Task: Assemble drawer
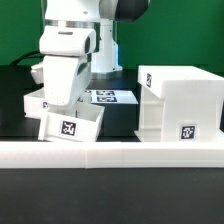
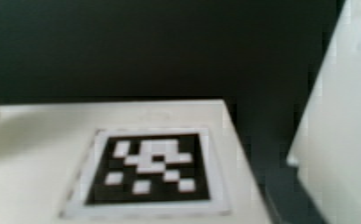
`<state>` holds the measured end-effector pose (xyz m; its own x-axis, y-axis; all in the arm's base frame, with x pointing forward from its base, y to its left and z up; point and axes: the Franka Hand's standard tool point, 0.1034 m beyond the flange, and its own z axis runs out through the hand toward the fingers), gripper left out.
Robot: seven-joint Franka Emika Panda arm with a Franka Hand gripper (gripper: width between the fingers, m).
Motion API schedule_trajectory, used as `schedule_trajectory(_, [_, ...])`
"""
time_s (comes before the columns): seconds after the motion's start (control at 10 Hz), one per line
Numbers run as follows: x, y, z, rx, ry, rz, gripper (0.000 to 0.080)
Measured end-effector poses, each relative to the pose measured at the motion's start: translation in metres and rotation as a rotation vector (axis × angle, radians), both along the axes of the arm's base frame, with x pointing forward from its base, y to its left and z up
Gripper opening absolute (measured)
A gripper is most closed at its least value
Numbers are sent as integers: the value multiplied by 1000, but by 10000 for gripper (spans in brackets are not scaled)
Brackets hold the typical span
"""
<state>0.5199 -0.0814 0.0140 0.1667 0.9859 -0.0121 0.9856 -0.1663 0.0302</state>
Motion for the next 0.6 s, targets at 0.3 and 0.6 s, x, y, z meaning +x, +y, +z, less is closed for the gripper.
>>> schedule_trajectory(0.3, [0,-9,0,24,-2,45,41])
schedule_trajectory(0.6, [0,-12,1,48,-7,36,41])
